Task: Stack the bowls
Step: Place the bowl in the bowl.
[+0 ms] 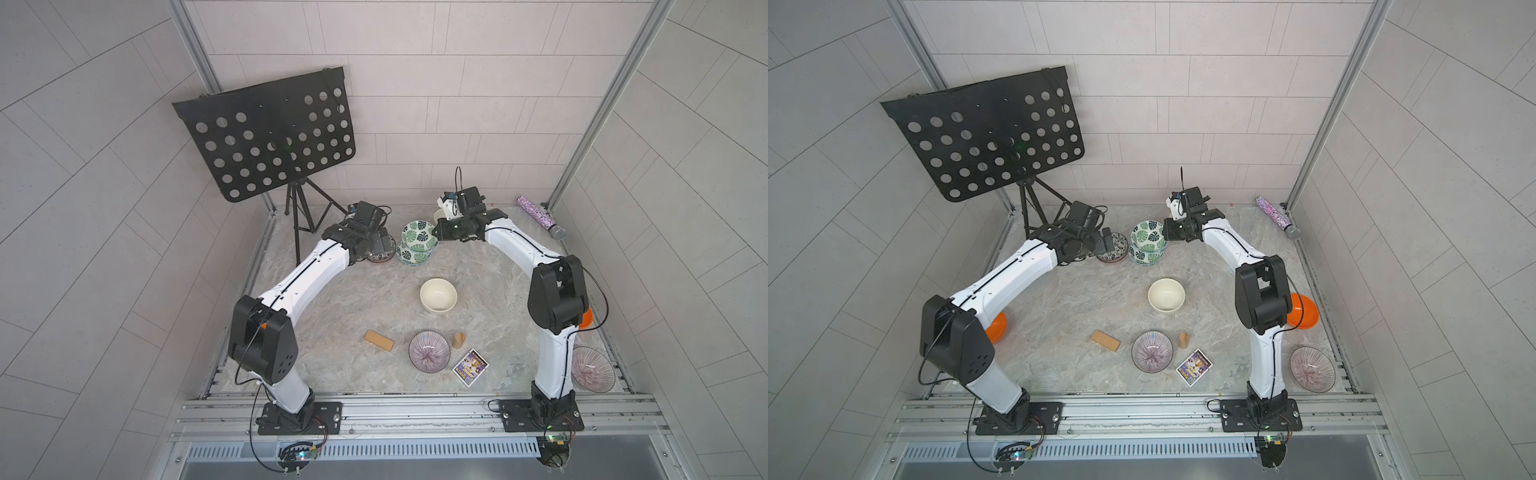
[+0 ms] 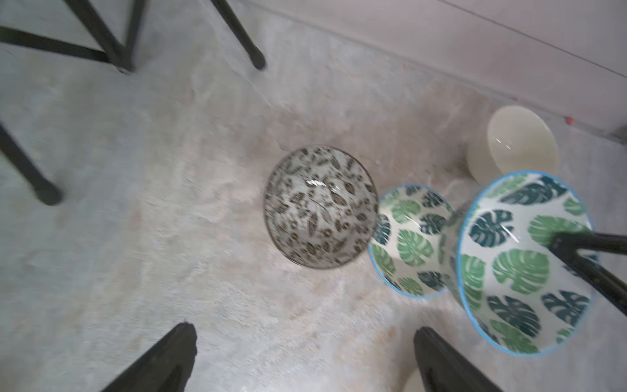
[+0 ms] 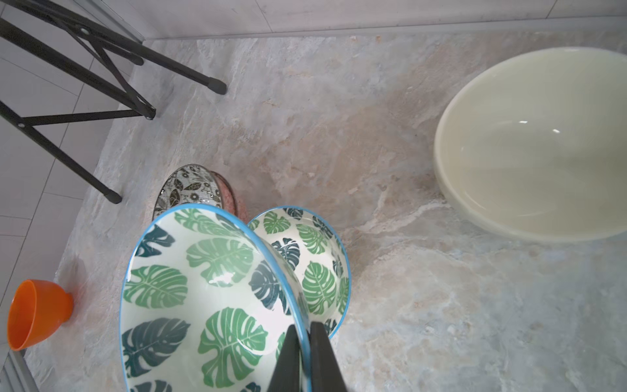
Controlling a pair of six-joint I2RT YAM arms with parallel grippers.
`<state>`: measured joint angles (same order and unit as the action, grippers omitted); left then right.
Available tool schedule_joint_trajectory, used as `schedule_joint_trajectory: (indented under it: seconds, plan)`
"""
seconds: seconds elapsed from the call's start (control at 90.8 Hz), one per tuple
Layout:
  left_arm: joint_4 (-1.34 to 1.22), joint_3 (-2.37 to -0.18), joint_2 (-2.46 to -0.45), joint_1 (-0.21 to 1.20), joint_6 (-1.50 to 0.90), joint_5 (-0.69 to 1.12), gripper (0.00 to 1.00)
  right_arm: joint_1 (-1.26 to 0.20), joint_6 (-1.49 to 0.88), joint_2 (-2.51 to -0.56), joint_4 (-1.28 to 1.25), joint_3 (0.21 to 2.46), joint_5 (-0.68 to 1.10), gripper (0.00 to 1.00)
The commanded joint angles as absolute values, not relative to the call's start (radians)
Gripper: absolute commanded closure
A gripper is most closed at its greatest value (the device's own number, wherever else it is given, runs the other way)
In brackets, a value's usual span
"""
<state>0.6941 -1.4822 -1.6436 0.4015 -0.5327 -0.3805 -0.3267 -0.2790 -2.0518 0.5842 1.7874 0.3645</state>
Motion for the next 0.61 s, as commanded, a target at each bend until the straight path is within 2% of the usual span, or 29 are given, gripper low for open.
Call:
schedule_joint_trajectory:
  seconds: [0.0, 0.594]
  plan:
    - [0.708, -1.477, -1.572, 0.312, -0.486, -0.427, 0.00, -0.335, -0.249, -2.094, 0.626, 1.843, 0.394, 1.00]
    - [0.696, -1.431, -1.530, 0.279, -0.507, -0.390, 0.00, -0.347, -0.229, -2.233, 0.672, 1.957, 0.349, 1.00]
